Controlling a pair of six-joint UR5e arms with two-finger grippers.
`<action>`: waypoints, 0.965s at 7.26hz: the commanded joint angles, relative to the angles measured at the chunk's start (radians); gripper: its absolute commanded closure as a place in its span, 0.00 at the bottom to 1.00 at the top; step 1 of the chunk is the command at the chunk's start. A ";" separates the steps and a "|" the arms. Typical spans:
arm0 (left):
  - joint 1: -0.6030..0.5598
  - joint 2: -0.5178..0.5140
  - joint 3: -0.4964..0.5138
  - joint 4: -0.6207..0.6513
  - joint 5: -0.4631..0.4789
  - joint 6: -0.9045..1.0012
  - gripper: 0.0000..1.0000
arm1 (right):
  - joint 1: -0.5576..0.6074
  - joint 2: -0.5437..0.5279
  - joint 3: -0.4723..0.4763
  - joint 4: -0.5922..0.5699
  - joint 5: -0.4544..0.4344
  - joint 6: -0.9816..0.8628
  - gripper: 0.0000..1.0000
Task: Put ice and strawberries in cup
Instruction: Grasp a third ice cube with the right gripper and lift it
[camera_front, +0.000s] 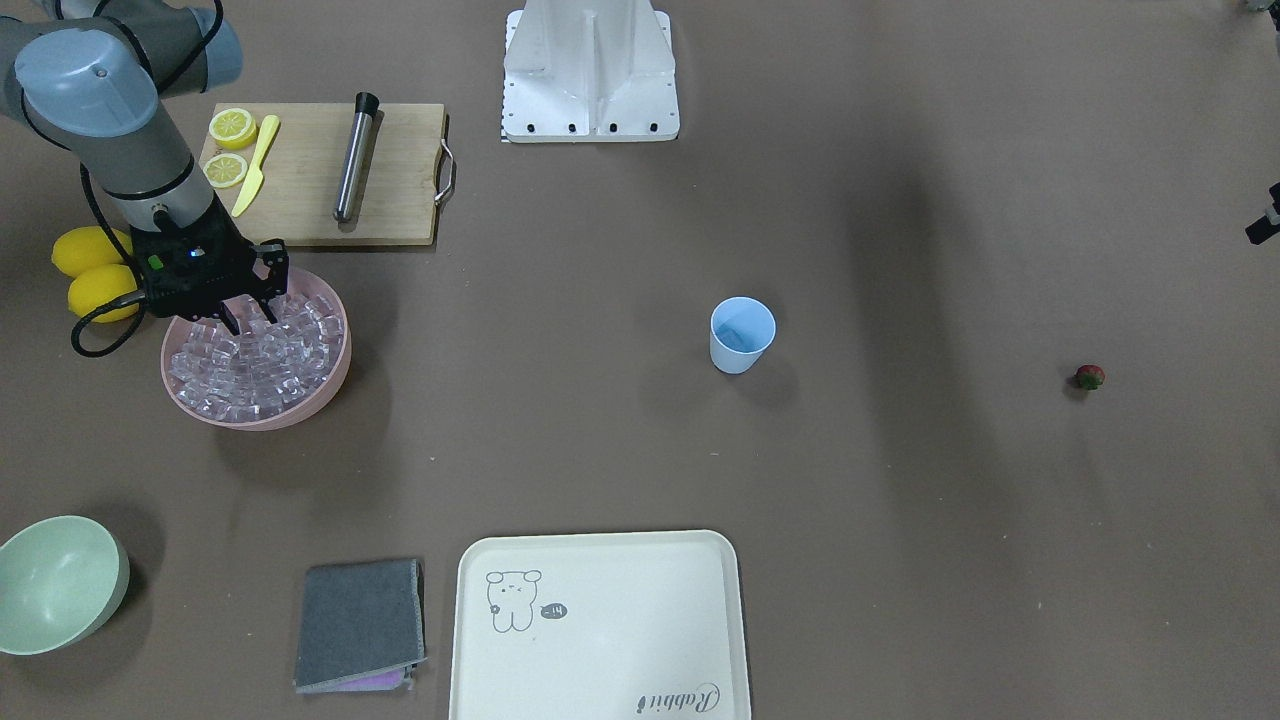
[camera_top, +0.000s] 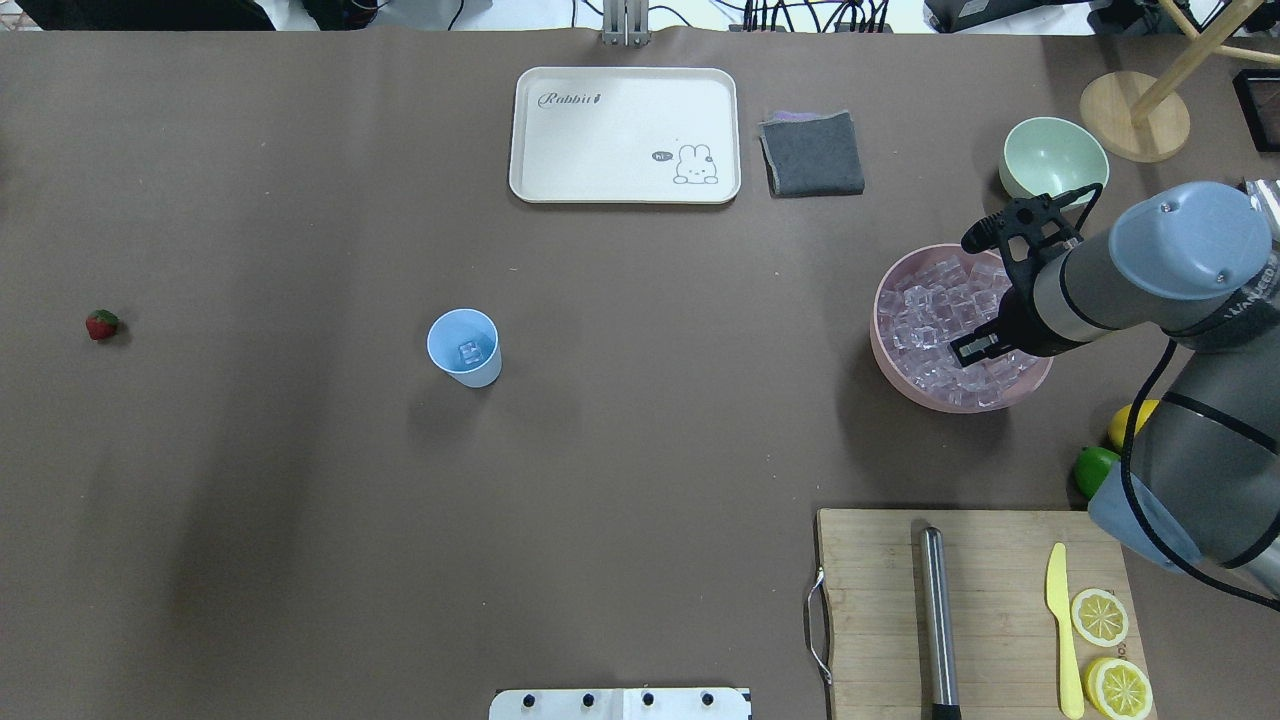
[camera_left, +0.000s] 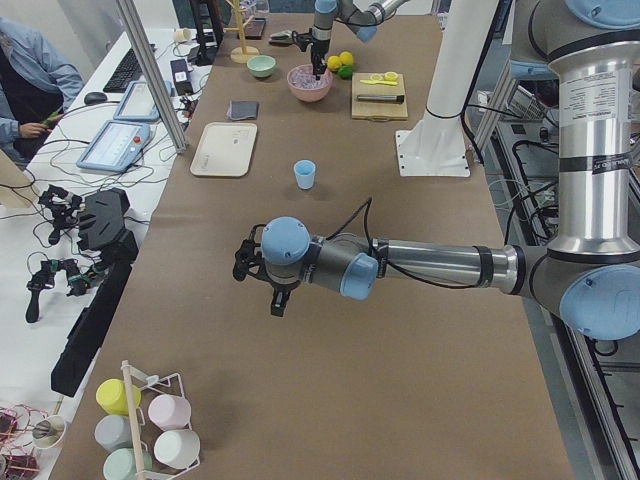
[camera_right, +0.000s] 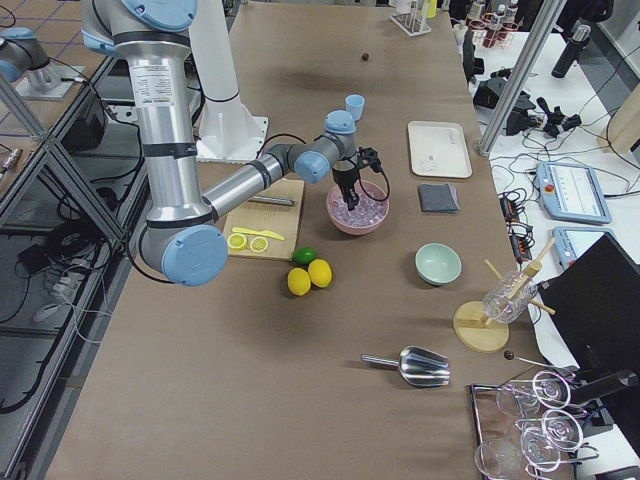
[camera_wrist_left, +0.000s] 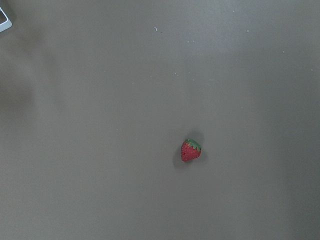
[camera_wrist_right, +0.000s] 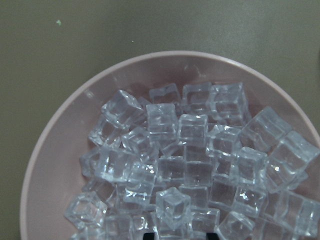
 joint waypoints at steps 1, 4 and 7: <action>0.000 0.000 0.000 0.000 0.000 0.001 0.02 | -0.001 -0.032 -0.028 0.103 0.036 0.010 0.54; 0.000 0.000 0.000 0.000 0.000 -0.001 0.02 | -0.002 -0.032 -0.026 0.106 0.033 0.045 0.41; 0.000 0.000 0.000 -0.003 0.000 -0.001 0.02 | -0.005 -0.038 -0.041 0.106 0.030 0.053 0.43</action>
